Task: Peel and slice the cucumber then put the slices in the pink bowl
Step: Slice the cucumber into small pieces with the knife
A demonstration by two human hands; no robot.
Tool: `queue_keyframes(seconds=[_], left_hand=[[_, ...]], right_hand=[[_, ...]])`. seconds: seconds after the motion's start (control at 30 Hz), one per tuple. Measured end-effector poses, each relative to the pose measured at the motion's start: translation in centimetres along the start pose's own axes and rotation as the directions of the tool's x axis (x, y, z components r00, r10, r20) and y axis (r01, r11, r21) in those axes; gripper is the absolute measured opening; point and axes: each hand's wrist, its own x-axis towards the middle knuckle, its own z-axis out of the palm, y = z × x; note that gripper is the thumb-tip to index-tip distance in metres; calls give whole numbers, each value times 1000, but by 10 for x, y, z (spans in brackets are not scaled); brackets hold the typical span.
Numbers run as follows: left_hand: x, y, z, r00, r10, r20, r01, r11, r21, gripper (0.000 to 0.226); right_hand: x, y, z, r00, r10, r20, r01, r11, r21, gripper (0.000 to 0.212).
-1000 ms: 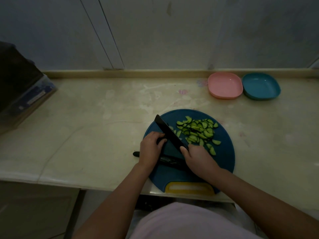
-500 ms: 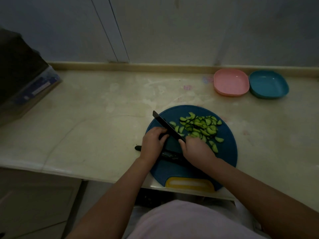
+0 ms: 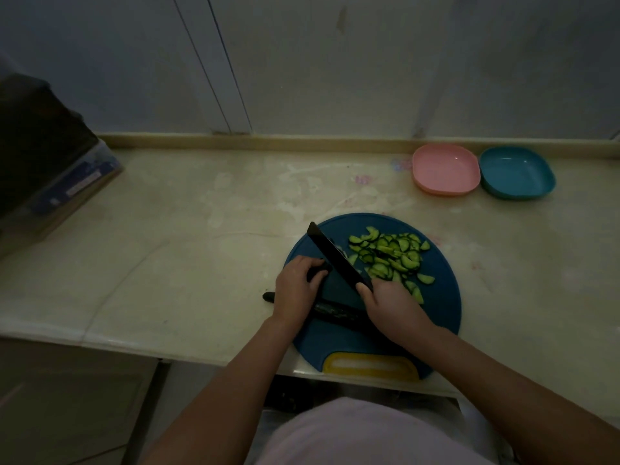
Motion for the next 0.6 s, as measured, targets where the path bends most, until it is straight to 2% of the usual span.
queue_keyframes(seconds=[0.43,0.6], left_hand=[[0,-3,0,1000,9,5,-8,999,-41,14],[1,-3,-1,1000,30,7,-30,999,-32,14]], right_hand=[[-4,-5,0,1000,-16,22,16,1000,-2,36],[-5,-8,-1,999,-33,12,34,995,-91,34]])
